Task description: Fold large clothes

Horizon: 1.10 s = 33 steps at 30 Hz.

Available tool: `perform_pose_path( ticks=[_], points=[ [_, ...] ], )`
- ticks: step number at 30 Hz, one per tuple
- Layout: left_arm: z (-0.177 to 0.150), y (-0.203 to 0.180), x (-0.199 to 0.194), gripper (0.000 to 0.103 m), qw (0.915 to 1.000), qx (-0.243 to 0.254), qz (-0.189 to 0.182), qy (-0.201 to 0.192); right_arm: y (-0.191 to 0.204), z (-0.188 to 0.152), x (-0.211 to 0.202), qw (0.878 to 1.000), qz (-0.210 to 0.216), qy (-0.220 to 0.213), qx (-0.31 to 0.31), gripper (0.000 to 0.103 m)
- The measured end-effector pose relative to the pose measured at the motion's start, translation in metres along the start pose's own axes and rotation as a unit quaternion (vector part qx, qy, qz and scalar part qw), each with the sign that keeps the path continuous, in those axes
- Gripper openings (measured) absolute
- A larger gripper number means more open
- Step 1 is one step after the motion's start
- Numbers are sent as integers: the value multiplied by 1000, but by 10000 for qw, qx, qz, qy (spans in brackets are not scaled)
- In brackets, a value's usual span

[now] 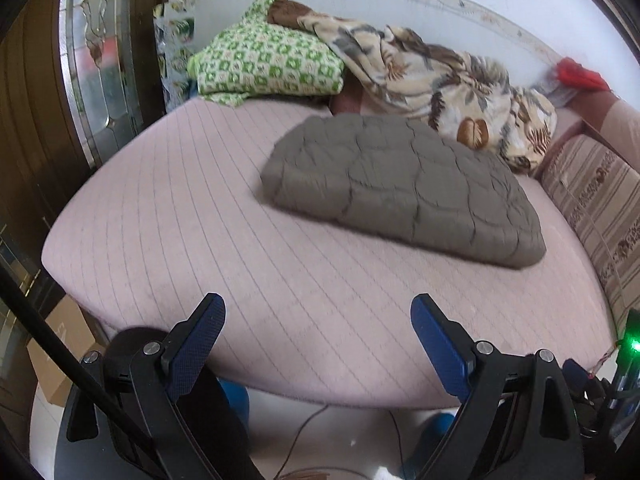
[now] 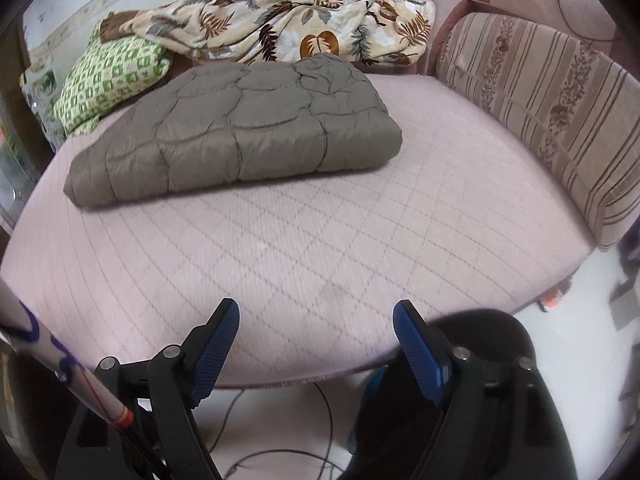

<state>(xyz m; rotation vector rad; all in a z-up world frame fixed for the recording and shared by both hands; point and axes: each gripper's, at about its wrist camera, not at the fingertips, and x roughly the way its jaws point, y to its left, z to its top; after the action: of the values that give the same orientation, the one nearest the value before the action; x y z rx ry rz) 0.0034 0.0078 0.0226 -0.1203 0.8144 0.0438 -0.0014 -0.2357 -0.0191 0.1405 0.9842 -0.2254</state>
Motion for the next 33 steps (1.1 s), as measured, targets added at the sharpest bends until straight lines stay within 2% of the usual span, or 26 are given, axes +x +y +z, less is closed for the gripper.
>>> perform_pose_path(
  ticks=[6,12,16,33],
  points=[
    [-18,-14,-2,93,9997,204,-10,146,2,-8,-6,9997,-221,-77,-54,83],
    [-25,-30,-3,93,9984,509,-48,240,5,-7,-18,9975,-535,-435,-156,84],
    [-26,-32,0,93,9981,543,-30,300,3,-5,-21,9954,-757,-565,-147,86],
    [-23,-30,24,93,9966,534,24,634,4,-3,2,9966,-762,-229,-223,87]
  ],
)
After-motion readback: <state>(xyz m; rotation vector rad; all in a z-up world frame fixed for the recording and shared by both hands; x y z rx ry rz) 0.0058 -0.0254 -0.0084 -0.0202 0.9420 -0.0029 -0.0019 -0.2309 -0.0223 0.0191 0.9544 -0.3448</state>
